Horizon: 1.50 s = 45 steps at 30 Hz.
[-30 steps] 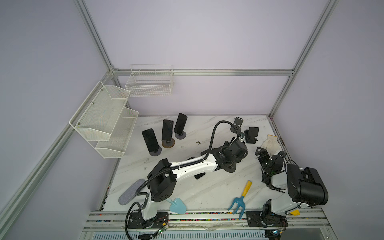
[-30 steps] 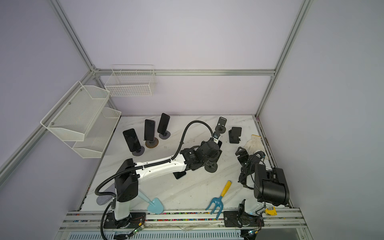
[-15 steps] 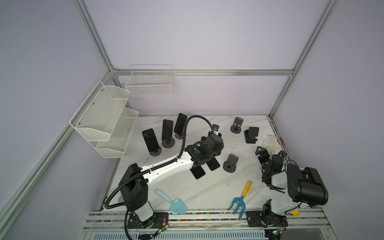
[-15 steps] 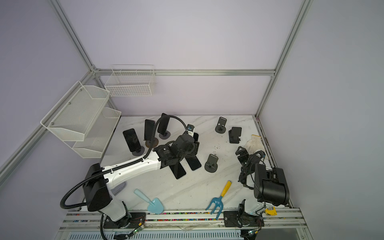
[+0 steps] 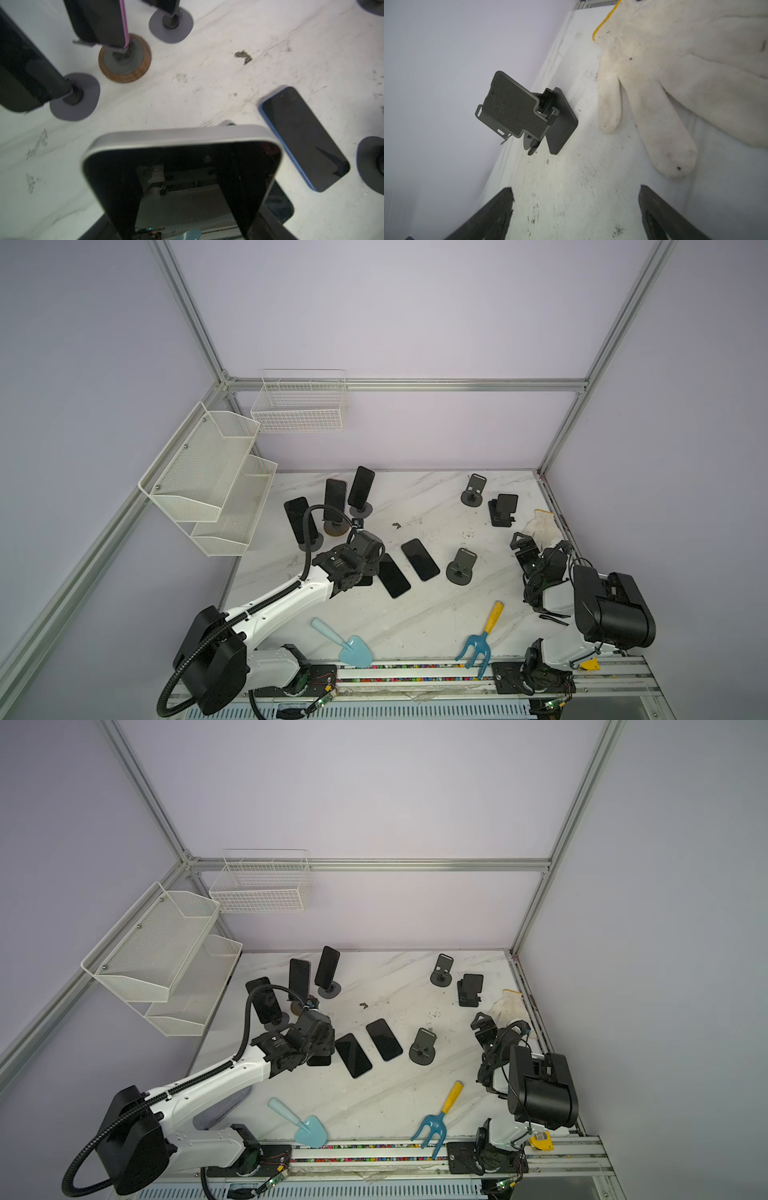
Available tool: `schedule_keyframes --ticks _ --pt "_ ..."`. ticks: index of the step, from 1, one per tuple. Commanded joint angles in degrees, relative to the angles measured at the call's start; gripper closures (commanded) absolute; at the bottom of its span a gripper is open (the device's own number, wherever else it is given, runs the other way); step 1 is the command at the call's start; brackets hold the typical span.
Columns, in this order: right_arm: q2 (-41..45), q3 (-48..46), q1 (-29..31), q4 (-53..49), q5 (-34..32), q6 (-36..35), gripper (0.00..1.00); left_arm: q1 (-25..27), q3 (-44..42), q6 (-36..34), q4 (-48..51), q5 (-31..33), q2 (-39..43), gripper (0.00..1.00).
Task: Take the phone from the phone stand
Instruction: 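Carry the silver-edged phone with the left gripper toward the flat phones, then lower the silver-edged phone flat beside the other phones and open the left gripper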
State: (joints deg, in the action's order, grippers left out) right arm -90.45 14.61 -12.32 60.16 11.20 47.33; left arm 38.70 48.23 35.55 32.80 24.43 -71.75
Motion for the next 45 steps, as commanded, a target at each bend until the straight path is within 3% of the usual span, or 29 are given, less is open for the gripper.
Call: schedule_keyframes --ticks 1,8,15,34,45 --pt "-0.2 0.6 0.2 -0.2 -0.5 0.6 0.04 -2.1 -5.8 4.0 0.1 -0.8 3.1 0.32" --pt "-0.2 0.4 0.3 0.1 -0.4 0.5 0.04 -3.8 -11.5 6.3 -0.9 -3.7 3.4 0.33" --pt "-0.1 0.2 0.3 0.3 -0.3 0.4 0.04 -3.9 -12.5 7.2 -1.9 -6.7 -1.9 0.33" --pt "-0.2 0.3 0.3 0.2 -0.2 0.5 0.04 -3.9 -9.4 6.2 -0.6 -8.3 -14.4 0.31" --pt "-0.2 0.3 0.3 0.1 -0.1 0.4 0.04 -3.9 -8.4 6.1 0.9 -8.2 -17.1 0.22"
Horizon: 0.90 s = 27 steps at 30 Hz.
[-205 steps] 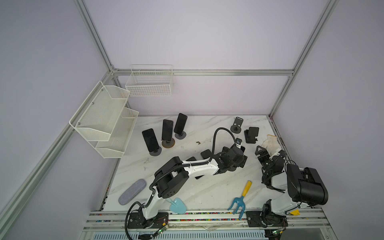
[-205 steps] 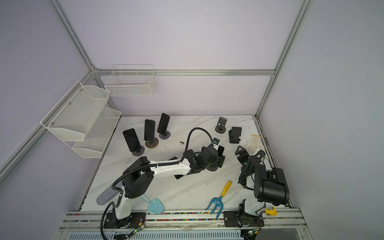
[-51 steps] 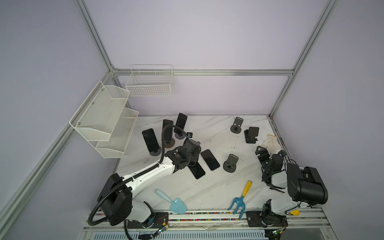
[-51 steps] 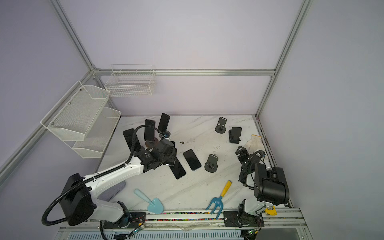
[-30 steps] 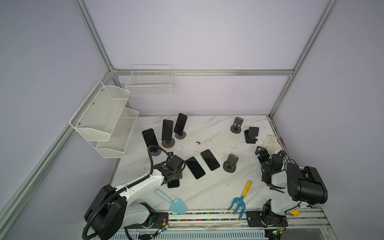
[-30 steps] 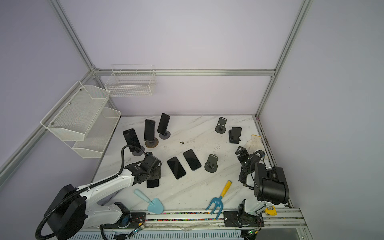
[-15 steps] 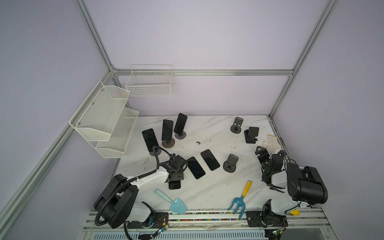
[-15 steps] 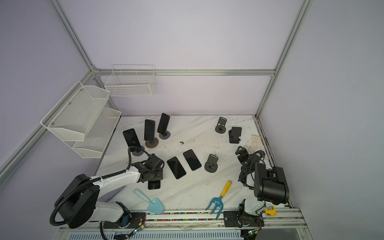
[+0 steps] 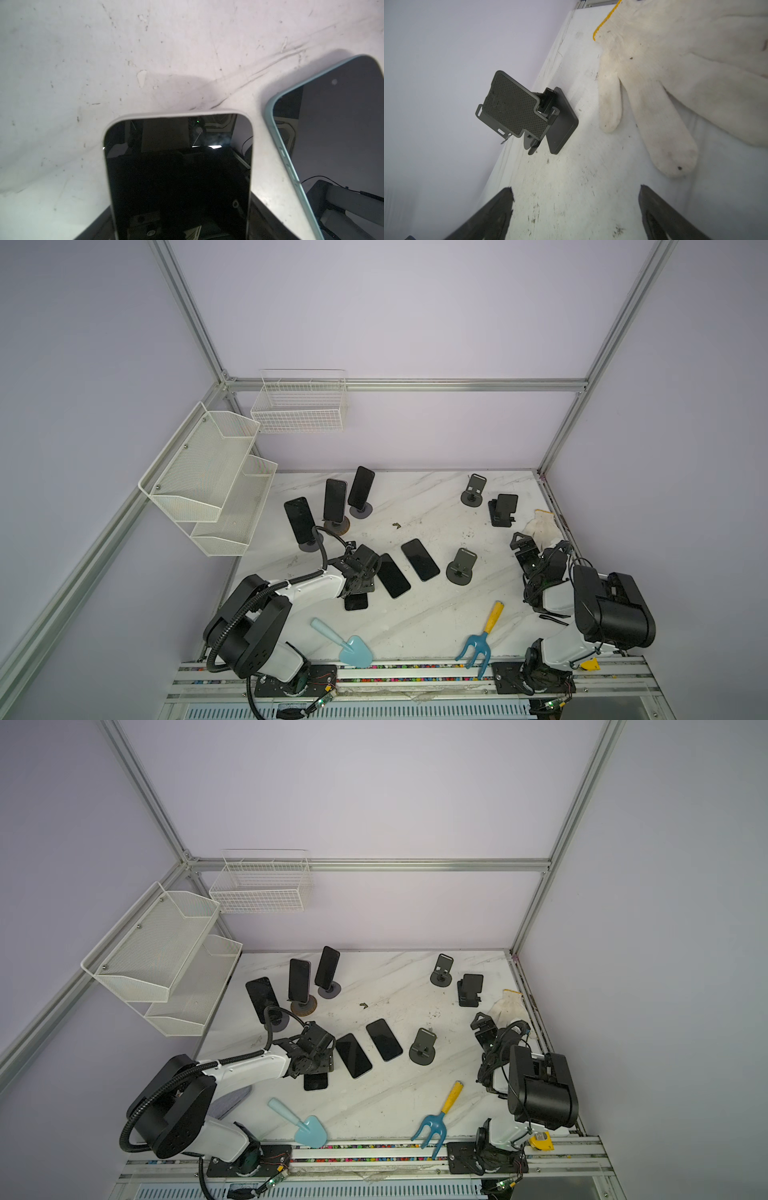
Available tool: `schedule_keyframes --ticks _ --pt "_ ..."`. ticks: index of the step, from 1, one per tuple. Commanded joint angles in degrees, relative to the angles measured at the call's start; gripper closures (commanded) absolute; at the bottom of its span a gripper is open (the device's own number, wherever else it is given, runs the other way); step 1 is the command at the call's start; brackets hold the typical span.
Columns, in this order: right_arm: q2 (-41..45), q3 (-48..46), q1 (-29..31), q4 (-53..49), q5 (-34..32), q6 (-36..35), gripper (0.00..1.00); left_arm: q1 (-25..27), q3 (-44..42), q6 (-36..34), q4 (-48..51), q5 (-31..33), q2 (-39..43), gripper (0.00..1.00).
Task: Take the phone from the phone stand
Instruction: 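Lower the silver-edged phone flat beside the other phones and open the left gripper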
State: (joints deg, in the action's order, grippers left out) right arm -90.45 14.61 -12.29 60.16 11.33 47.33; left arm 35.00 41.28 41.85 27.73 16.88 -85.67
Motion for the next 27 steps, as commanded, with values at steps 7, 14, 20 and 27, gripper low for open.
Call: schedule_keyframes --ticks 7,14,20,27 --pt "-0.4 0.8 0.3 -0.5 -0.3 0.5 0.04 -0.2 -1.6 -0.4 6.3 -0.4 -2.6 0.21" --pt "-0.2 0.7 0.3 -0.5 -0.3 0.2 0.04 -0.2 -1.9 -0.1 6.6 0.1 -1.9 0.19" --pt "0.2 0.6 0.3 -0.4 -0.4 -0.1 0.04 -0.2 -0.8 0.1 8.4 -0.5 1.2 0.16" --pt "-0.2 0.3 0.2 0.7 -0.3 0.2 0.04 -0.2 3.6 0.5 15.1 -1.0 14.6 0.13"
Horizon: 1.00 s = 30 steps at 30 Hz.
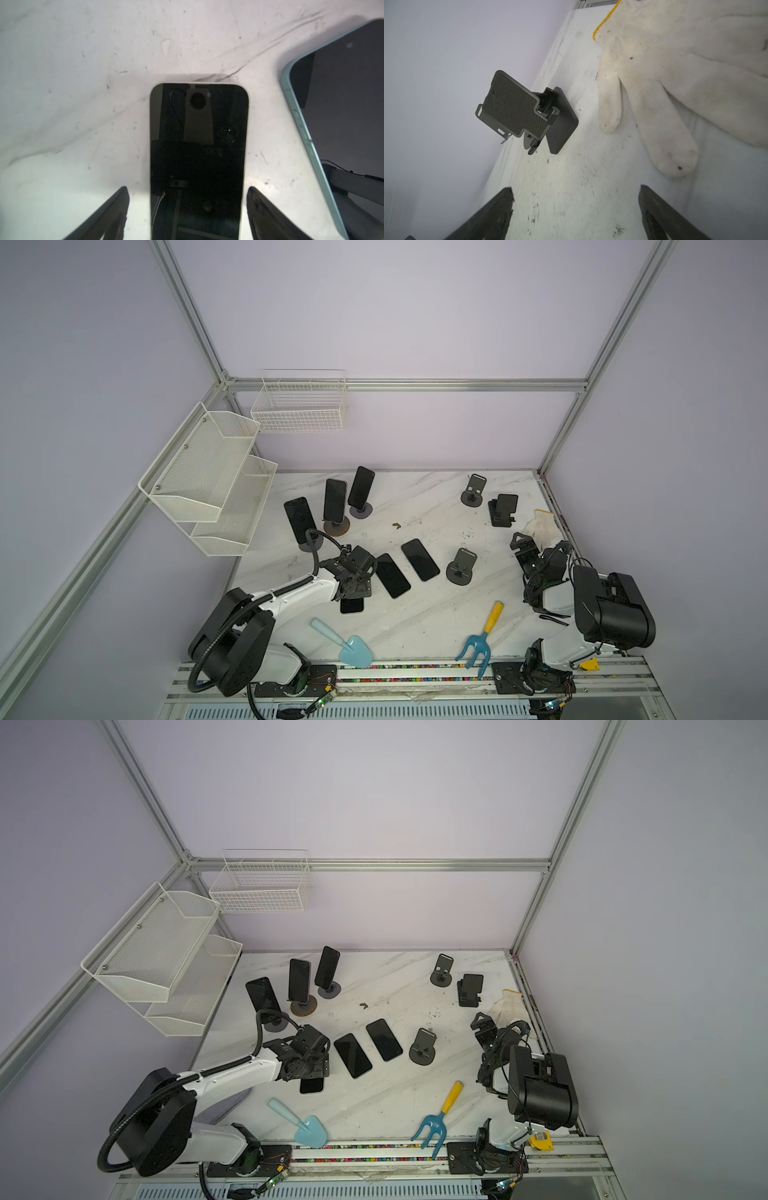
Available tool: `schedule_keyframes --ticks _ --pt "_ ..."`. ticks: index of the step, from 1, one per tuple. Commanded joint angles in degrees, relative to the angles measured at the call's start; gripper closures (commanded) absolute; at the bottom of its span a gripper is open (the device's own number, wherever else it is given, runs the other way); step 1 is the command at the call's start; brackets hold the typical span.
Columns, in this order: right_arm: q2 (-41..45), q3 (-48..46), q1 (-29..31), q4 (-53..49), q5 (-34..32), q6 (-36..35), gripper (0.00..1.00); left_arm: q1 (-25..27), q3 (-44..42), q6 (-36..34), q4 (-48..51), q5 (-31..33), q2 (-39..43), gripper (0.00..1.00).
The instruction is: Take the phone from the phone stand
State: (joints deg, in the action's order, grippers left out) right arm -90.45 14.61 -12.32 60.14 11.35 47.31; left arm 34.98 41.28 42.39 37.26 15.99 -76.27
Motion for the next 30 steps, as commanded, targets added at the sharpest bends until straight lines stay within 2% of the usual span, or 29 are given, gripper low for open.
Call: schedule_keyframes --ticks 1,8,14,17,18,20,27,30 --pt "-0.2 0.3 0.3 0.8 -0.3 0.2 0.04 -0.2 4.4 0.0 6.8 -0.4 7.7 0.13" --pt "0.4 0.1 0.2 1.2 -0.1 -0.9 0.04 -0.2 8.4 -3.3 12.6 -0.2 23.8 0.12" --pt "2.0 -1.9 0.6 4.2 0.3 -1.8 0.04 -0.5 13.4 -9.2 16.9 7.3 30.8 0.08" --pt "2.3 -1.6 1.5 3.9 -0.1 -2.5 0.04 -1.6 16.3 -11.6 19.7 15.2 30.5 0.05" --pt "2.4 -1.3 1.9 3.5 -0.5 -2.9 0.04 -2.4 17.8 -12.2 20.6 17.1 29.8 0.01" --pt "2.6 -0.5 3.0 2.1 -1.9 -3.4 0.04 -4.6 20.5 -13.1 21.6 19.0 27.9 0.01" --pt "3.7 4.7 9.2 -8.4 -10.0 -6.8 0.04 -14.0 25.2 -15.4 17.7 14.3 22.2 0.01" --pt "3.7 6.4 11.8 -10.7 -11.4 -9.1 0.04 -16.2 27.8 -15.3 16.0 14.5 17.9 0.00"
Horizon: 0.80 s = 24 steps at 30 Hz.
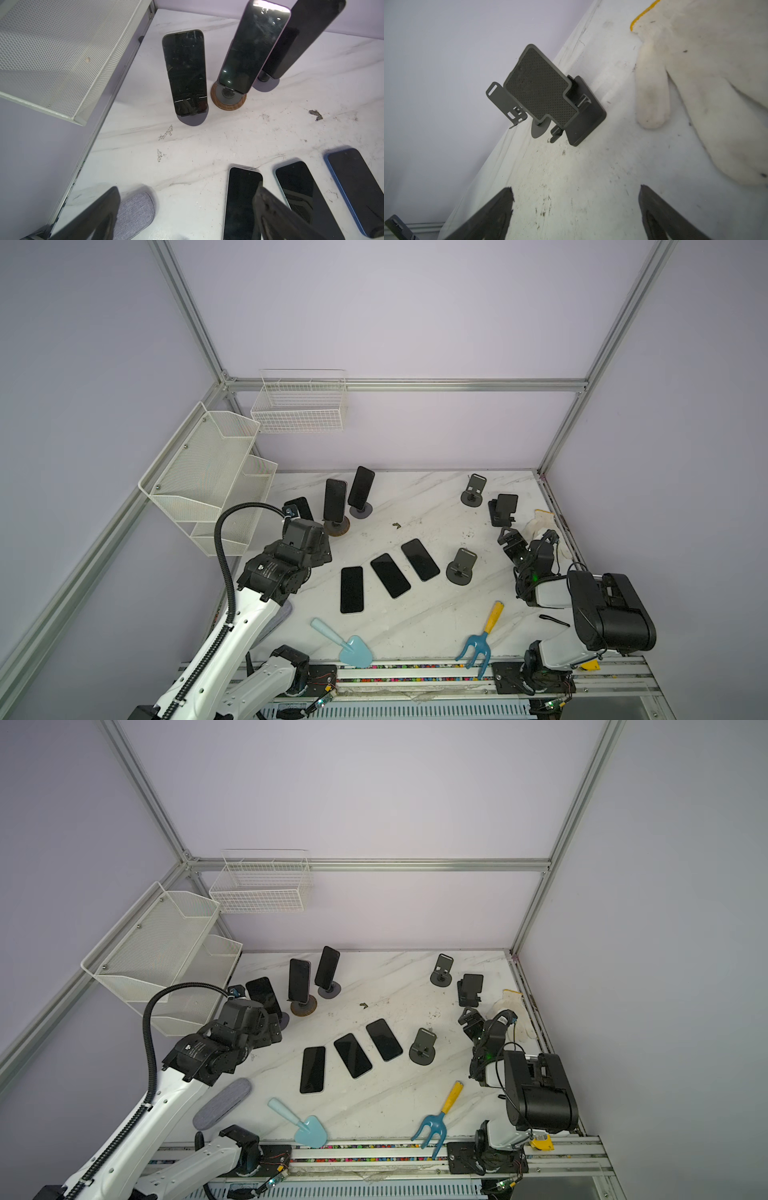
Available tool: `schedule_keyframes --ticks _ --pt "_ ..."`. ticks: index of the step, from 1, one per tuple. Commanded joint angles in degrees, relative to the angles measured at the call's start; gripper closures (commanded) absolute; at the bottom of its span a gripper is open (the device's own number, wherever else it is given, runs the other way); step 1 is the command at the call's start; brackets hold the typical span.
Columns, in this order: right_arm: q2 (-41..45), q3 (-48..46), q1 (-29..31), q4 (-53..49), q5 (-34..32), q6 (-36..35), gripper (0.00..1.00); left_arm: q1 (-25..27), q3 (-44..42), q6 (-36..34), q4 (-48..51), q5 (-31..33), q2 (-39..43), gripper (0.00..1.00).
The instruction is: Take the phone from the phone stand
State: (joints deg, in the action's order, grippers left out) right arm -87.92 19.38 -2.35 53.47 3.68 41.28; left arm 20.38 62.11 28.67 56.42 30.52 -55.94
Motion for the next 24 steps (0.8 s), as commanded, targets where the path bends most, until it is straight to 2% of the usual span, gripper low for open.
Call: schedule_keyframes --ticks 1,4,9,12,16,18,20,24 --pt "1.2 1.7 2.2 -4.0 -3.8 -3.5 0.04 -2.3 8.2 -1.5 -3.0 0.0 -4.1 0.01" --pt "1.4 1.7 2.7 -4.1 -4.7 -3.8 0.04 -5.1 12.0 -0.4 -1.9 -1.5 -8.8 0.00" --pt "1.6 1.4 3.0 -3.8 -5.1 -3.6 0.04 -12.1 12.1 -1.1 -7.0 -11.1 -11.6 0.00" --pt "1.7 1.5 3.2 -4.3 -4.6 -3.5 0.04 -15.6 11.9 -4.3 -11.2 -11.9 -14.0 0.00" --pt "1.5 1.9 3.2 -5.3 -5.0 -3.1 0.04 -18.2 11.9 -10.5 -18.7 -18.6 -17.7 0.01" --pt "0.7 2.8 3.2 -6.5 -4.8 -2.8 0.04 -19.1 12.4 -10.0 -19.4 -19.2 -19.9 0.00" --pt "0.0 3.6 3.2 -7.6 -4.5 -2.8 0.04 -19.2 15.2 -8.5 -17.8 -16.8 -22.9 0.00" --pt "-0.2 3.9 3.2 -8.0 -4.6 -2.7 0.04 -19.6 17.7 -10.7 -20.3 -14.3 -27.1 0.01"
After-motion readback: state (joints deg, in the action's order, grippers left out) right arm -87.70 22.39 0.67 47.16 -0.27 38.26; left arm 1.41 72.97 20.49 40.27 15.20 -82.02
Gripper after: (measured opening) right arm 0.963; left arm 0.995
